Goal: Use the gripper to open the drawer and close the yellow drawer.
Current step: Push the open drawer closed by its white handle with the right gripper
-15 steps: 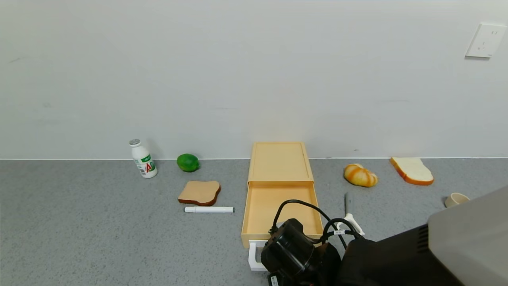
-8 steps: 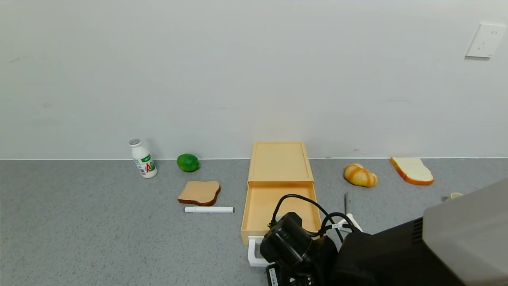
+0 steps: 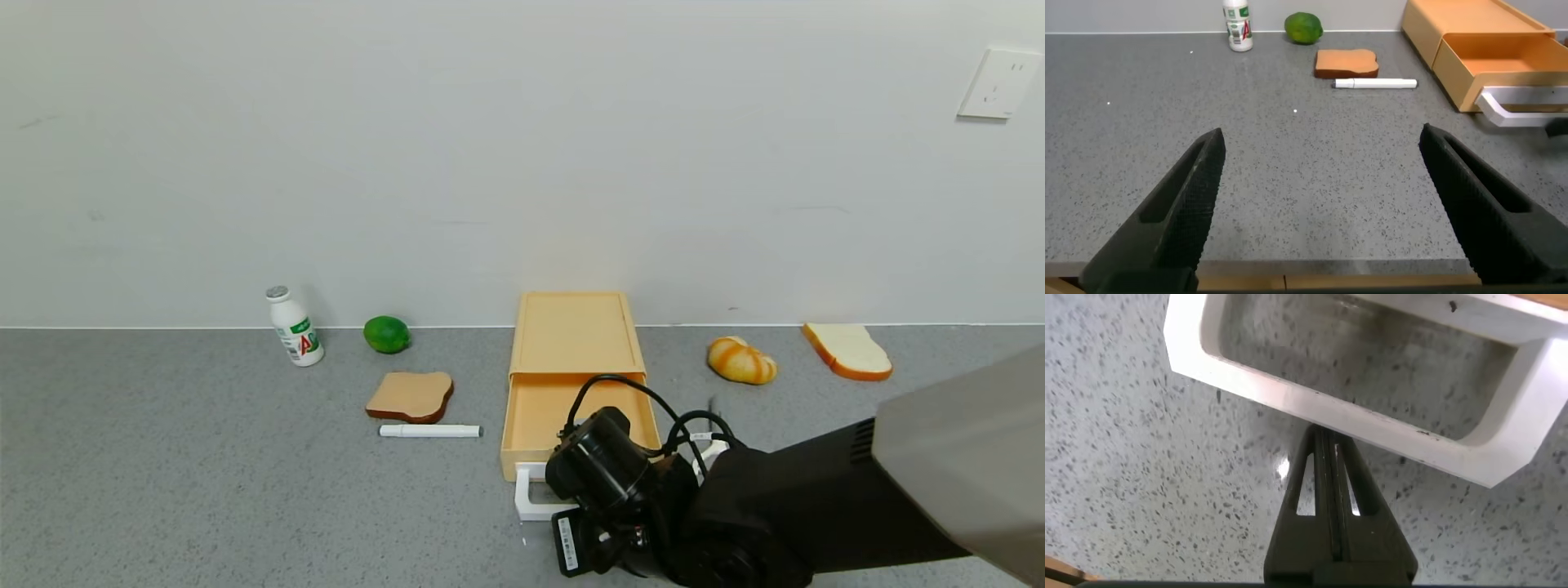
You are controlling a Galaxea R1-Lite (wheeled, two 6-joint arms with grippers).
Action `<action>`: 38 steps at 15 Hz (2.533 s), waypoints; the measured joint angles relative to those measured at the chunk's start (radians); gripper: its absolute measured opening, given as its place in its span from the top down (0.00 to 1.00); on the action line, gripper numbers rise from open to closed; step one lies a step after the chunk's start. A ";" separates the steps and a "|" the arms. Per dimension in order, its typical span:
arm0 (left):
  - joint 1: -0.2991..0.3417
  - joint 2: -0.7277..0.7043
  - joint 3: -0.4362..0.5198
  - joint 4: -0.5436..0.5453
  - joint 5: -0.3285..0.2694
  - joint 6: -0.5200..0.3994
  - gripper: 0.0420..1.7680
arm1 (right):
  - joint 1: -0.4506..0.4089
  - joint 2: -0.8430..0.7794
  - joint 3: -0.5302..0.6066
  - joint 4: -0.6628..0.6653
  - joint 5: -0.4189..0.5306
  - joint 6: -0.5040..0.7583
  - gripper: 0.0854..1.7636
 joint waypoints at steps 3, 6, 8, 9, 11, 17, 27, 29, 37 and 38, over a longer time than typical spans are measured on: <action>0.000 0.000 0.000 0.000 0.000 0.000 0.03 | -0.015 0.006 -0.021 0.001 0.000 -0.015 0.98; 0.000 0.000 0.000 0.000 0.000 0.000 0.03 | -0.036 0.021 -0.056 0.000 0.000 -0.035 0.98; 0.000 0.000 0.000 0.000 0.000 0.000 0.03 | -0.054 0.036 -0.088 0.001 0.001 -0.056 0.98; 0.000 0.000 0.000 0.000 0.000 0.000 0.03 | -0.063 0.044 -0.107 0.001 0.001 -0.066 0.98; 0.000 0.000 0.000 0.000 0.000 0.000 0.03 | -0.080 0.063 -0.147 0.001 0.002 -0.082 0.98; 0.000 0.000 0.000 0.000 0.000 0.000 0.03 | -0.133 0.121 -0.255 0.007 0.008 -0.124 0.98; 0.000 0.000 0.000 0.000 0.000 0.000 0.03 | -0.181 0.165 -0.335 0.006 0.013 -0.158 0.98; 0.000 0.000 0.000 0.000 0.000 0.000 0.03 | -0.185 0.170 -0.337 0.004 0.013 -0.161 0.98; 0.000 0.000 0.000 0.000 0.000 0.000 0.03 | -0.193 0.179 -0.356 0.005 0.014 -0.168 0.98; 0.000 0.000 0.000 0.000 0.000 0.000 0.03 | -0.193 0.178 -0.356 0.006 0.014 -0.168 0.98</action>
